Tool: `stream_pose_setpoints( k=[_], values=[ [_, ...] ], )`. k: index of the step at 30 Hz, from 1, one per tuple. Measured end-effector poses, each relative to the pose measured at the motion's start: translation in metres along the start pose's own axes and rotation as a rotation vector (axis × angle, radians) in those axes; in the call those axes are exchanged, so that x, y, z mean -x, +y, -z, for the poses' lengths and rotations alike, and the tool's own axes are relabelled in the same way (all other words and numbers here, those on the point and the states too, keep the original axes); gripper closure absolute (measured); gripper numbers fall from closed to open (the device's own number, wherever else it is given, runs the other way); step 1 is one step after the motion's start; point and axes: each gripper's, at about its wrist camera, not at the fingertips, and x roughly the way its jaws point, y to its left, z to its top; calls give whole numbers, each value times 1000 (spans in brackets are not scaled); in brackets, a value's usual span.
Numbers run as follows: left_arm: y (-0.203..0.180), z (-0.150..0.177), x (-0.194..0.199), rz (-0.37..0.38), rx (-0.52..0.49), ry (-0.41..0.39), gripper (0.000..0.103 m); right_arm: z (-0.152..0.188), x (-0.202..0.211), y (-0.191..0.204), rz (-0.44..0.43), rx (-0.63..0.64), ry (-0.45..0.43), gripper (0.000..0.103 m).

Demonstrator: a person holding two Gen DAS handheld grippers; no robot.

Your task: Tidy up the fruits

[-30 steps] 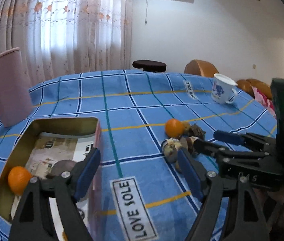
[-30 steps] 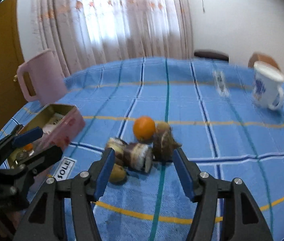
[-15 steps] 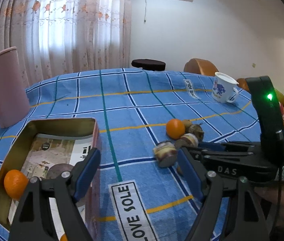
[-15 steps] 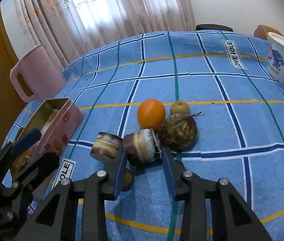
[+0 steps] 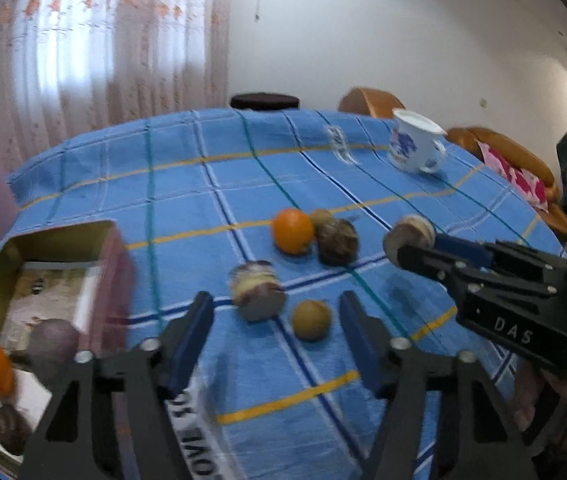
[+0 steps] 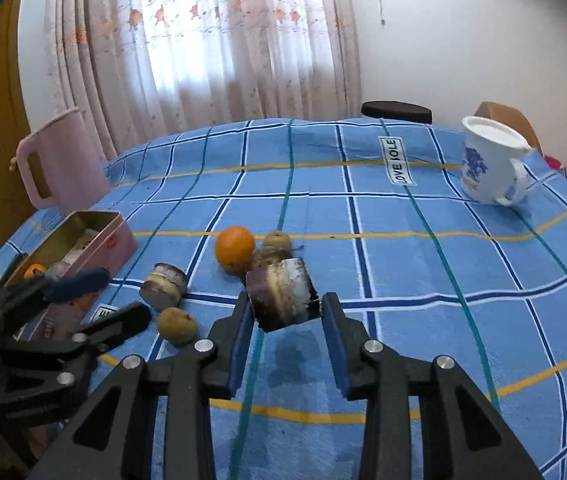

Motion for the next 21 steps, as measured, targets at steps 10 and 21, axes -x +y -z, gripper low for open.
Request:
stream_pose_setpoints(
  k=[10,21],
  values=[
    [-15,-1,-37,75,26,169,70,0,-2,3,-23,20,5,67],
    [-15,-2,-14,65,27,50,74,2,6,5,-55,36,-34,67]
  ],
)
